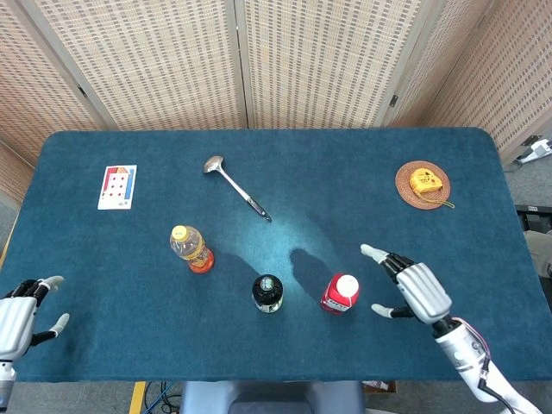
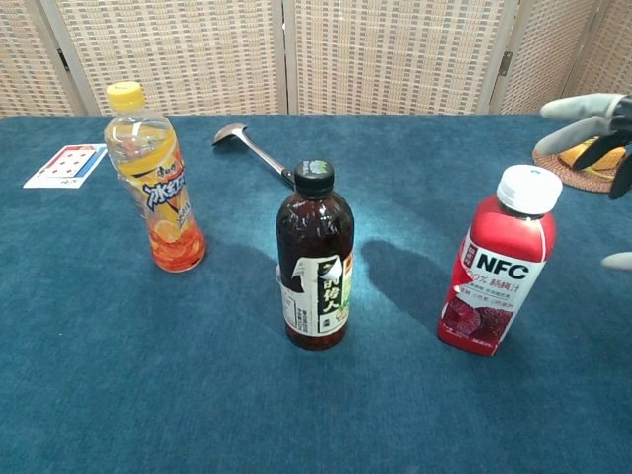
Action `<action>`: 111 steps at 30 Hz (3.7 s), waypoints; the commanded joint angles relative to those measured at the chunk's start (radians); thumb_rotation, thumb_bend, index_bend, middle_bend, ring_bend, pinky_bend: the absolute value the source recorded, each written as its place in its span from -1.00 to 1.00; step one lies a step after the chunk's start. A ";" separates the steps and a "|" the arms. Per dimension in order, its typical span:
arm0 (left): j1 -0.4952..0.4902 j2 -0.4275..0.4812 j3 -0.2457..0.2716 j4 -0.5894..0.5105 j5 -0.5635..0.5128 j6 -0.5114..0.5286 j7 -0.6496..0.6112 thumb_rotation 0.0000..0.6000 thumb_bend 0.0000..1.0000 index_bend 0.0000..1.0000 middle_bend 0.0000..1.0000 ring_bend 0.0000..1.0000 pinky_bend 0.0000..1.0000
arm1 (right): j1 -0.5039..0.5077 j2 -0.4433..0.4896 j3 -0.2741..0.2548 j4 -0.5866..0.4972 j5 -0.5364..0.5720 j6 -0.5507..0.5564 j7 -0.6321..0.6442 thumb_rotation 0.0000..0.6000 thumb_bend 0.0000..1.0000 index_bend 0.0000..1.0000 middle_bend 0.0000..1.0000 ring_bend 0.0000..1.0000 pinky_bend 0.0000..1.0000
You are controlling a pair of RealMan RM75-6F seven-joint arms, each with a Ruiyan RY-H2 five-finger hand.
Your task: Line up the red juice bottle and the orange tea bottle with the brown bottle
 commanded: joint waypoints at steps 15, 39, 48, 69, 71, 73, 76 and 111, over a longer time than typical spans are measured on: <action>-0.046 -0.079 -0.032 0.013 0.003 -0.029 0.002 1.00 -0.56 -0.19 -0.27 -0.48 -0.16 | -0.259 0.116 -0.036 -0.010 -0.062 0.329 -0.160 1.00 -1.00 -0.83 -0.53 -0.55 -0.20; -0.286 -0.230 -0.233 0.060 -0.298 -0.356 -0.234 1.00 -0.80 -0.92 -1.00 -1.00 -0.73 | -0.312 0.164 -0.008 -0.007 -0.113 0.384 -0.057 1.00 -1.00 -0.80 -0.51 -0.55 -0.20; -0.343 -0.228 -0.256 0.040 -0.359 -0.461 -0.315 1.00 -0.84 -0.95 -1.00 -1.00 -0.73 | -0.314 0.163 0.001 -0.003 -0.110 0.364 -0.049 1.00 -1.00 -0.80 -0.51 -0.55 -0.20; -0.420 -0.274 -0.283 0.040 -0.362 -0.572 -0.538 1.00 -0.86 -0.96 -1.00 -1.00 -0.73 | -0.321 0.166 0.016 0.003 -0.114 0.348 -0.028 1.00 -1.00 -0.80 -0.51 -0.55 -0.20; -0.426 -0.283 -0.284 0.049 -0.358 -0.574 -0.552 1.00 -0.86 -0.96 -1.00 -1.00 -0.73 | -0.322 0.167 0.017 0.003 -0.114 0.349 -0.024 1.00 -1.00 -0.80 -0.51 -0.55 -0.20; -0.431 -0.291 -0.284 0.054 -0.356 -0.576 -0.563 1.00 -0.86 -0.95 -1.00 -1.00 -0.73 | -0.323 0.168 0.019 0.003 -0.114 0.350 -0.020 1.00 -1.00 -0.80 -0.51 -0.55 -0.20; -0.437 -0.298 -0.284 0.054 -0.358 -0.583 -0.579 1.00 -0.86 -0.92 -1.00 -1.00 -0.73 | -0.324 0.169 0.020 0.004 -0.114 0.349 -0.017 1.00 -1.00 -0.80 -0.51 -0.55 -0.20; -0.466 -0.413 -0.288 0.090 -0.390 -0.462 -0.512 1.00 -0.86 0.27 -0.02 -0.56 -0.61 | -0.332 0.174 0.032 0.005 -0.121 0.352 0.006 1.00 -1.00 -0.80 -0.48 -0.55 -0.20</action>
